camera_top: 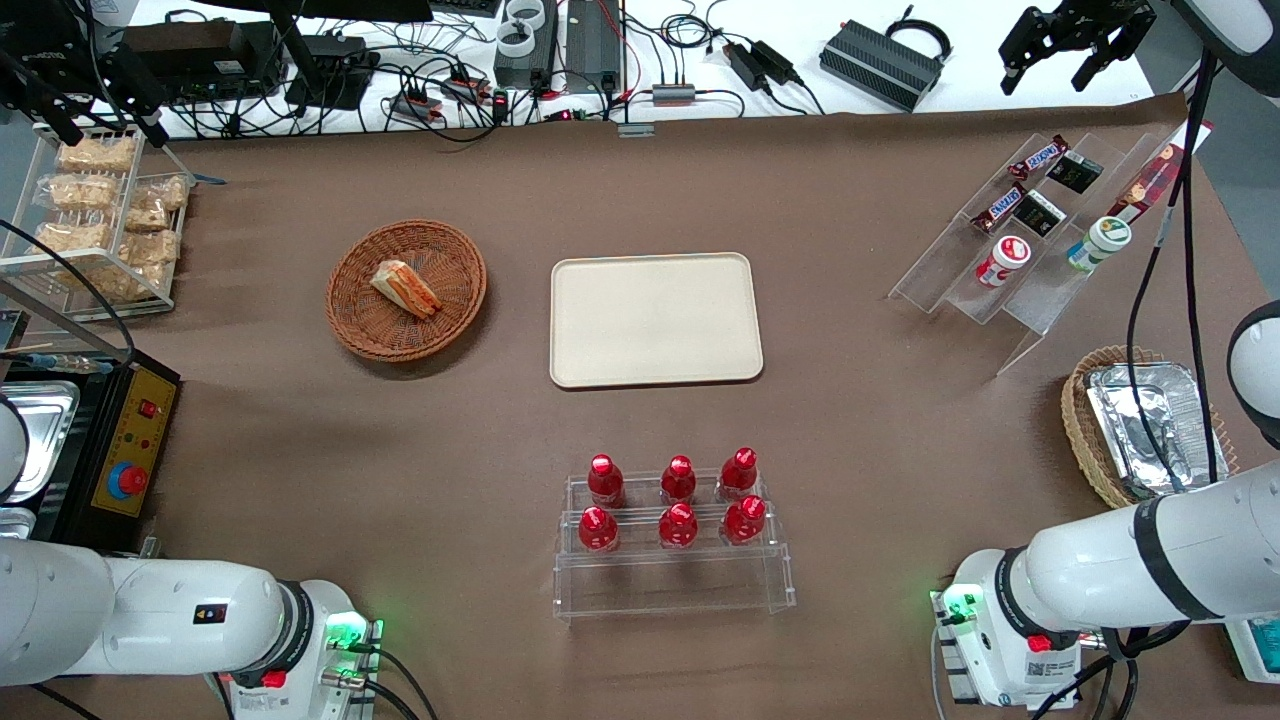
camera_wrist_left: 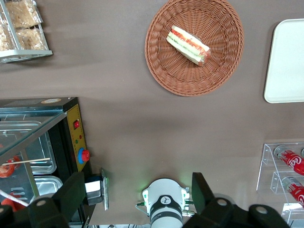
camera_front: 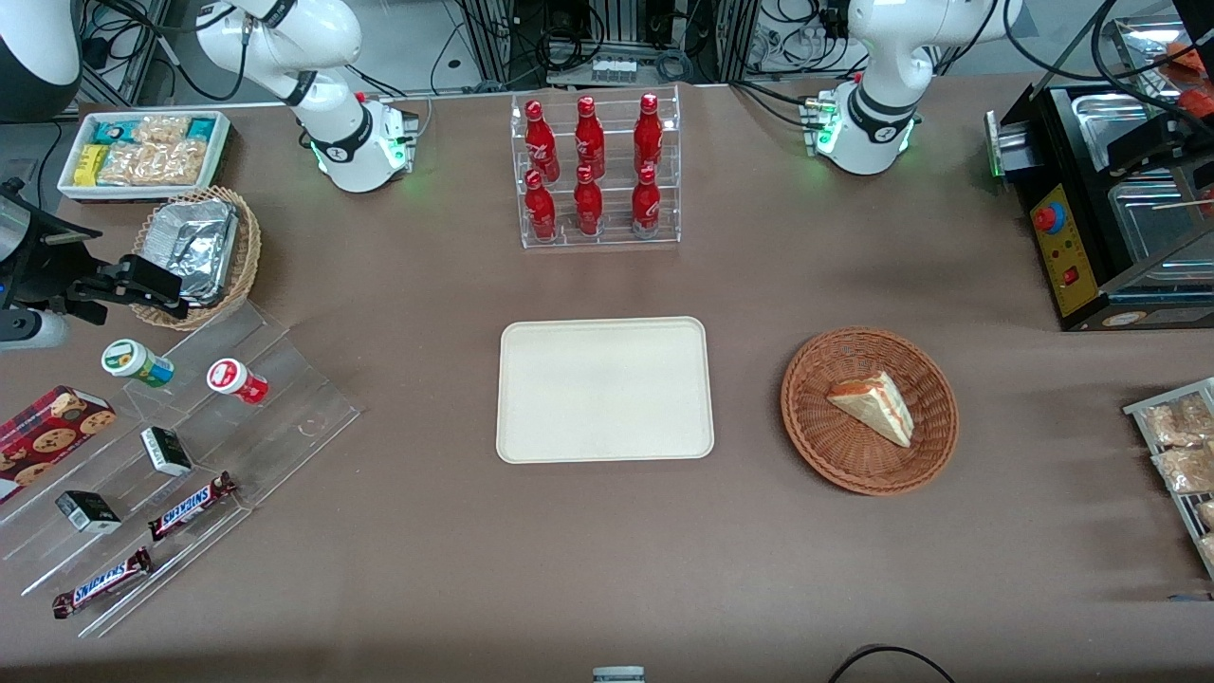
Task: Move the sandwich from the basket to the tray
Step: 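Move the left gripper over the wrapped sandwich in the wicker basket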
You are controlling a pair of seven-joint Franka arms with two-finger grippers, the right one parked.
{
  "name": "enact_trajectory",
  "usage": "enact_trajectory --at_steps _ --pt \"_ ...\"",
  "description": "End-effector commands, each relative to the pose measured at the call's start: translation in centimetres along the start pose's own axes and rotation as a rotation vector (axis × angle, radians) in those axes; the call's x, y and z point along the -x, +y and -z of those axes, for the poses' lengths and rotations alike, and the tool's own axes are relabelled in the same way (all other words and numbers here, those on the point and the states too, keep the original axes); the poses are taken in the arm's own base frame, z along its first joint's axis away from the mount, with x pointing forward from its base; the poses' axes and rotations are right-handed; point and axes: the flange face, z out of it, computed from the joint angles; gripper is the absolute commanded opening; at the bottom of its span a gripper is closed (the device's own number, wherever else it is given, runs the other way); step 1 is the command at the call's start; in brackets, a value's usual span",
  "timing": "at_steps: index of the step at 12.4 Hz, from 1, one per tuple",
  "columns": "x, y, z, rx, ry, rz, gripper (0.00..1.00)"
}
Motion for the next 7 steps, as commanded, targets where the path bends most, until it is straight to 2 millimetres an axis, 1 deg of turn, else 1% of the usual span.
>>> enact_trajectory --at_steps 1,2,3,5,7 --pt "-0.1 1.5 0.5 -0.004 0.018 0.003 0.99" --pt "-0.3 2.1 0.6 -0.006 0.021 -0.003 0.99" --pt "-0.6 2.1 0.2 -0.006 0.015 -0.003 0.99" --pt "-2.3 2.1 -1.0 -0.002 0.008 -0.004 0.99" --pt "-4.8 2.1 -2.8 0.003 0.01 0.014 0.99"
